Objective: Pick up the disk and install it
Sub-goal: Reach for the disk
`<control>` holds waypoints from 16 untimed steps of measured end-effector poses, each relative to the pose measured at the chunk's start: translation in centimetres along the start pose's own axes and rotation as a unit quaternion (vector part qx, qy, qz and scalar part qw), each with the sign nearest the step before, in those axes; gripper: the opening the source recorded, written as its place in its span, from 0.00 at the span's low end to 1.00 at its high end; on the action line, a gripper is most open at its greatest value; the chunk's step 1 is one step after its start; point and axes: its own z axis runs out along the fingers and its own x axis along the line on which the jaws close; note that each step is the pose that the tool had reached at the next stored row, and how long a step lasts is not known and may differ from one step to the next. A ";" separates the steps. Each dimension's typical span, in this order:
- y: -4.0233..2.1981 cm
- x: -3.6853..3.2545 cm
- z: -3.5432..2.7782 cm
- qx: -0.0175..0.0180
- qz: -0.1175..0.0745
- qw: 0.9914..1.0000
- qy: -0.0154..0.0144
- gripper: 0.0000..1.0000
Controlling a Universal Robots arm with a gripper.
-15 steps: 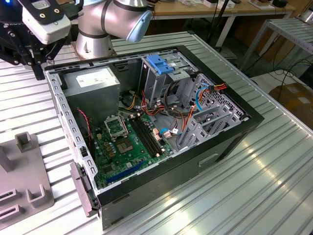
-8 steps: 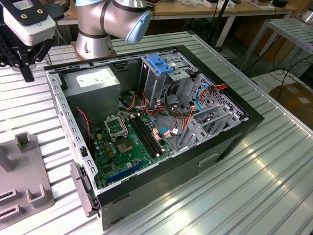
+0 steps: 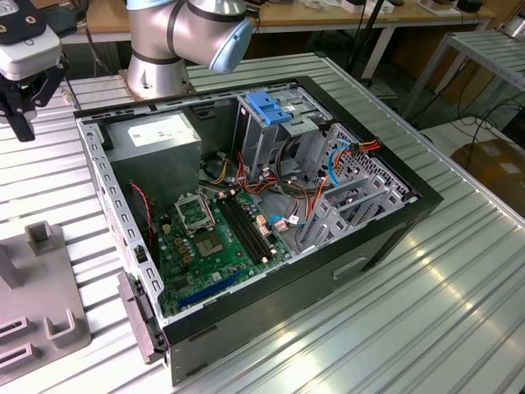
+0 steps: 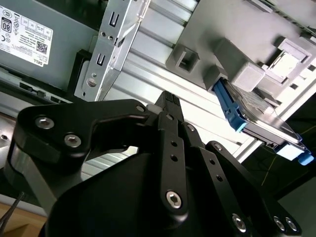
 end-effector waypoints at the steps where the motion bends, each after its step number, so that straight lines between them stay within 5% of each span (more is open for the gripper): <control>1: -0.01 0.29 -0.01 0.000 0.000 1.000 0.000 0.10; 10: -0.13 2.69 -0.08 0.000 0.000 1.000 0.000 0.10; 16: -0.25 4.97 -0.14 0.000 0.000 1.000 0.000 0.10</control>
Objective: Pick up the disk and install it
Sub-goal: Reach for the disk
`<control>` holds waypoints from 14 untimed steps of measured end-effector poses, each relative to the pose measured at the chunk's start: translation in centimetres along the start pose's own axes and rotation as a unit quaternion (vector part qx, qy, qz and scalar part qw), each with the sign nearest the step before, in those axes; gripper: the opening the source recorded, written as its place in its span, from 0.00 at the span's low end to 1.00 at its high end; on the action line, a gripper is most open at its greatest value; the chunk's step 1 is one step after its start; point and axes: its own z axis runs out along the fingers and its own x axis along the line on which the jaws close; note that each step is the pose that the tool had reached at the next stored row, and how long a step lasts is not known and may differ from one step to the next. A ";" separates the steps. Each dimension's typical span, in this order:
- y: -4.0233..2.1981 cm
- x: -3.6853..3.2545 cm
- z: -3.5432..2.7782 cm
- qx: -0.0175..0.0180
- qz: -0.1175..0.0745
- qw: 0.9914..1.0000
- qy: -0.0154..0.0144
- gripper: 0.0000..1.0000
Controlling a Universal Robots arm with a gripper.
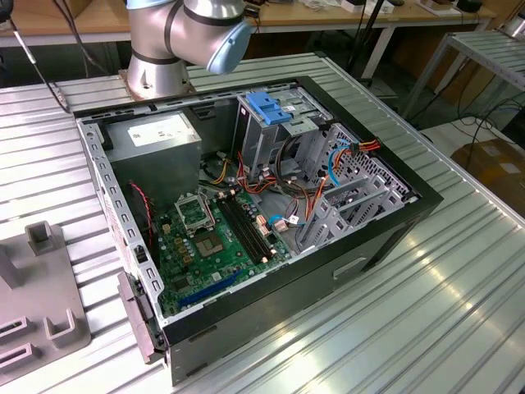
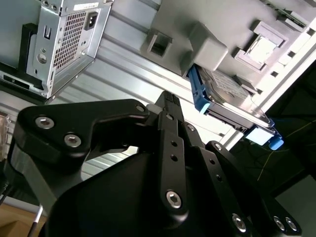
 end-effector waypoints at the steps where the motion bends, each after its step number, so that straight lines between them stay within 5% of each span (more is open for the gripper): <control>1: -0.01 0.23 -0.01 0.000 0.000 1.000 0.000 0.10; 14: -0.19 3.73 -0.11 0.000 0.000 1.000 0.000 0.10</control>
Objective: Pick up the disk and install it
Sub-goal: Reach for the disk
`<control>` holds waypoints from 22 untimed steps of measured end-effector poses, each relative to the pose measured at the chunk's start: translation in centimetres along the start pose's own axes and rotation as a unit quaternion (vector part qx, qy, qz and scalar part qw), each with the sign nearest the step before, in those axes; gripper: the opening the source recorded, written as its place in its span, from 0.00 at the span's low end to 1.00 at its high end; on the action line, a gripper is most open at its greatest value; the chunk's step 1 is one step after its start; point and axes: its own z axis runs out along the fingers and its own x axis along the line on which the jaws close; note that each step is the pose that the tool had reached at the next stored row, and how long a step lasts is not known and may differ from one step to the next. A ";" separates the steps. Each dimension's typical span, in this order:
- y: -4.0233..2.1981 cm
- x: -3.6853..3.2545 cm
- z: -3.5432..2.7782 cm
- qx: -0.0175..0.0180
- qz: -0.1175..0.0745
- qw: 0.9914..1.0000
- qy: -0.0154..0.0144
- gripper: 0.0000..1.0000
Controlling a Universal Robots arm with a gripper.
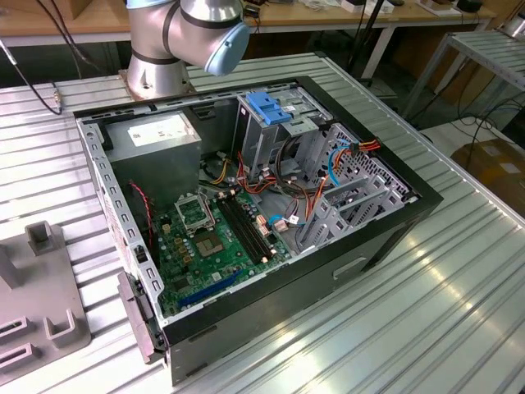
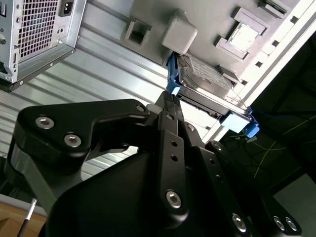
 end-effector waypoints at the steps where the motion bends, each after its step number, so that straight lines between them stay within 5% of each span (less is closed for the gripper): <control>1: -0.01 0.26 0.00 0.000 0.000 1.000 0.000 0.10; 22: -0.13 7.61 -0.19 0.000 0.000 1.000 0.000 0.10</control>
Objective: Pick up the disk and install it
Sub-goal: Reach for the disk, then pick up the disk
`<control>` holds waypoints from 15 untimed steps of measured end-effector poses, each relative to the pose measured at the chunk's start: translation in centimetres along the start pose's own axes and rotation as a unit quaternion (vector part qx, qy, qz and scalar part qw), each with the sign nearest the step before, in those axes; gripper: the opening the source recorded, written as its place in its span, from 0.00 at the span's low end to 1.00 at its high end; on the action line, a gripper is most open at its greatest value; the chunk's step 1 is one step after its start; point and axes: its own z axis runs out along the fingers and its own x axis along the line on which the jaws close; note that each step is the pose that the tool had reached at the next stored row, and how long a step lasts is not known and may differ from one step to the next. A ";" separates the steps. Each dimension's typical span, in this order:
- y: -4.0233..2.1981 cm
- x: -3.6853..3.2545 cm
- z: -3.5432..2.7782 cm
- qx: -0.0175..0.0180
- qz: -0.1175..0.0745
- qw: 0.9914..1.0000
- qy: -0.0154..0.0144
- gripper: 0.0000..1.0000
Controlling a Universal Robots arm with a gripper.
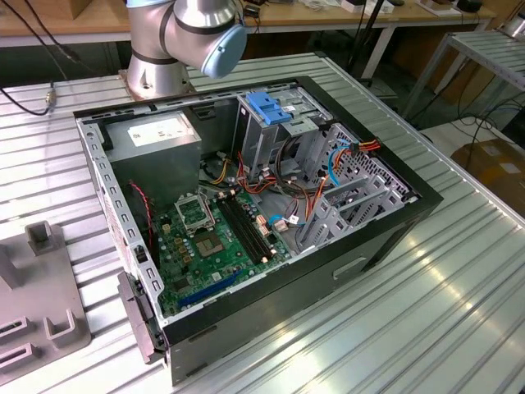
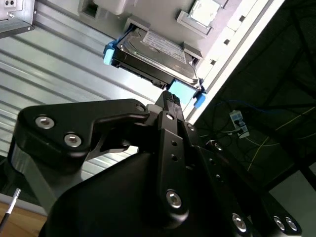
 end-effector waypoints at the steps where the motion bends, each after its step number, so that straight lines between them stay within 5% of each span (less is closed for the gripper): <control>1: -0.01 0.23 0.00 0.000 0.000 1.000 0.000 0.10; 4: -0.02 1.04 -0.02 0.000 0.000 1.000 0.000 0.10; 15: -0.03 1.15 -0.02 0.000 0.000 1.000 0.000 0.10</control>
